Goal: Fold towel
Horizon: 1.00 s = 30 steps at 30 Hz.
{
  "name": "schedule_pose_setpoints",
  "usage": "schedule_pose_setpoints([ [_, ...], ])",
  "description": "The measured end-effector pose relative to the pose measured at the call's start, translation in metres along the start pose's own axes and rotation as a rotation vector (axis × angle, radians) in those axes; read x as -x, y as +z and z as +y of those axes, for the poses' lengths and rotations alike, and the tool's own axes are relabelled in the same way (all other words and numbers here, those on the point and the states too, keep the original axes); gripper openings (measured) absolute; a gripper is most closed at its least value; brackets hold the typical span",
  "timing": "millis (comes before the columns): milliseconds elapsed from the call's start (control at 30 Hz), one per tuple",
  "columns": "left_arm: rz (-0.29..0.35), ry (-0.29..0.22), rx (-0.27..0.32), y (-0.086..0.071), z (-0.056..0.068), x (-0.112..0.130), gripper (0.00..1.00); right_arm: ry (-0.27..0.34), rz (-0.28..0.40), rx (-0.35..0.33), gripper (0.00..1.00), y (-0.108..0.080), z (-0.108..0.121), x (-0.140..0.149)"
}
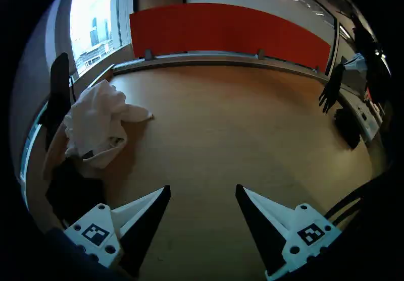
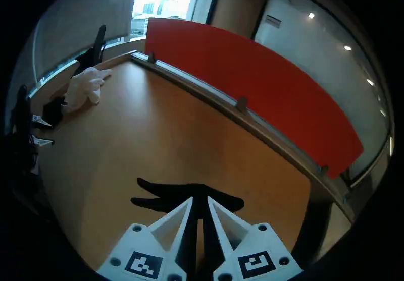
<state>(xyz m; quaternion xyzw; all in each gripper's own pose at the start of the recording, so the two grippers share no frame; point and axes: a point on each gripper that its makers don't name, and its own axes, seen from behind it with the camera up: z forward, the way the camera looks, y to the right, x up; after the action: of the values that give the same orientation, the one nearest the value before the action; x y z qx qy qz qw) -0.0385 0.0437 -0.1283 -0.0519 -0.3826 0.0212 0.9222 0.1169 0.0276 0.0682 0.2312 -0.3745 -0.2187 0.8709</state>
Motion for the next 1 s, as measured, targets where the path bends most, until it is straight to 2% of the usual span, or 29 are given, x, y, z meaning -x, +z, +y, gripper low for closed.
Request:
schedule_pose_setpoints([
  [233,-0.011,0.006,-0.006,0.002,0.004,-0.001,0.96,0.032,-0.041,0.056,0.05,-0.006,0.051,0.024],
  [433,-0.017,0.008,-0.008,0.004,0.009,-0.002,0.96,0.056,-0.073,0.086,0.05,-0.008,0.083,0.043],
  [800,-0.025,0.017,-0.012,0.005,0.016,-0.003,0.96,0.079,-0.137,0.136,0.05,-0.014,0.129,0.078],
  [1000,-0.027,0.016,-0.010,0.006,0.019,-0.003,0.96,0.105,-0.152,0.146,0.05,-0.019,0.140,0.091],
])
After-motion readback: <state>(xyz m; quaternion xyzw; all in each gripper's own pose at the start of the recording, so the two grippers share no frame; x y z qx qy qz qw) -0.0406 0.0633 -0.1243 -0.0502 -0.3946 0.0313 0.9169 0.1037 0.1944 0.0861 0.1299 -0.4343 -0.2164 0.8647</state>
